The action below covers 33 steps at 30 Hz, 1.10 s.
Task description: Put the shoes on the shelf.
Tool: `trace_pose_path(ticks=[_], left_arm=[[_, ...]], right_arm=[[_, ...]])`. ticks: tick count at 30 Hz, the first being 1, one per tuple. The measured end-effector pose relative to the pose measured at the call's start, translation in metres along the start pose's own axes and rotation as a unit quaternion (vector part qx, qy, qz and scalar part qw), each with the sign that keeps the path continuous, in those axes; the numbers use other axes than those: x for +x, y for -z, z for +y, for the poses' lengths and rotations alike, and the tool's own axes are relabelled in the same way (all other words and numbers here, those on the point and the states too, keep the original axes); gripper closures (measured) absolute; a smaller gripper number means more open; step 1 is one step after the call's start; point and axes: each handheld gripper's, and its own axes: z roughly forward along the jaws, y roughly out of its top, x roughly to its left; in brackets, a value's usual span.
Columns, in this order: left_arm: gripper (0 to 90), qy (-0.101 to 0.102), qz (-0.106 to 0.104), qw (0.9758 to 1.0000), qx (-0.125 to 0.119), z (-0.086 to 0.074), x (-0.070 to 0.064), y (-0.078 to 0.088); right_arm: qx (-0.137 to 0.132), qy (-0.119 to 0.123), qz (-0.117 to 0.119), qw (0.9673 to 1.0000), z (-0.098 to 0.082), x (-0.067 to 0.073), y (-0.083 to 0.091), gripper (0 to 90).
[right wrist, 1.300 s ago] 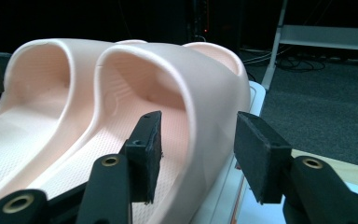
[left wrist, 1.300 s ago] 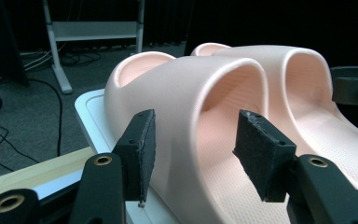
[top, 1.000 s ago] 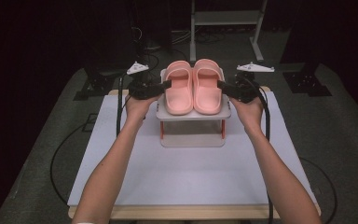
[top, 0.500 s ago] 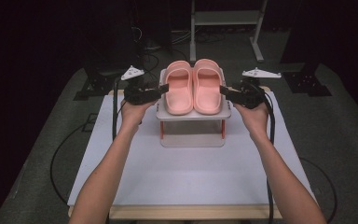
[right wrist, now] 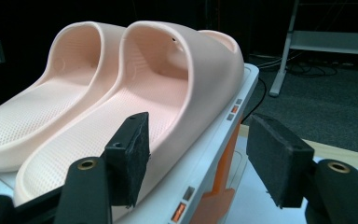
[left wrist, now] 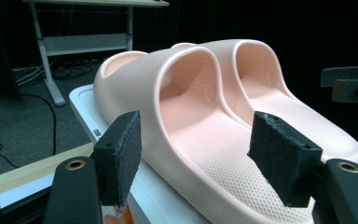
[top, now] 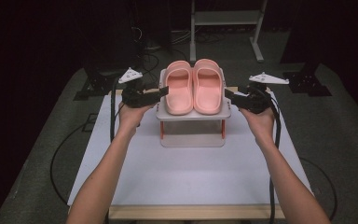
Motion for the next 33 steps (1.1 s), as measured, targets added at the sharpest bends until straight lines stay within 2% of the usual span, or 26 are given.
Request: trace_pose_path(ticks=[8, 13, 24, 33], left_arm=[[30.3, -0.001, -0.002, 1.0, -0.002, -0.005, -0.002, 0.006], [28.6, 0.005, -0.009, 0.9999, -0.006, -0.011, -0.002, 0.009], [21.6, -0.002, -0.007, 0.9998, -0.016, -0.024, -0.006, 0.025], [17.8, 0.004, -0.01, 0.9996, -0.028, -0.036, -0.006, 0.037]], right_arm=[[-0.004, -0.003, 0.004, 1.0, -0.008, -0.003, 0.009, 36.7], [-0.008, -0.002, 0.004, 1.0, -0.013, -0.006, 0.016, 33.9], [-0.017, -0.002, 0.008, 0.9998, -0.026, -0.006, 0.029, 30.5], [-0.019, 0.001, 0.01, 0.9998, -0.034, -0.004, 0.035, 27.6]])
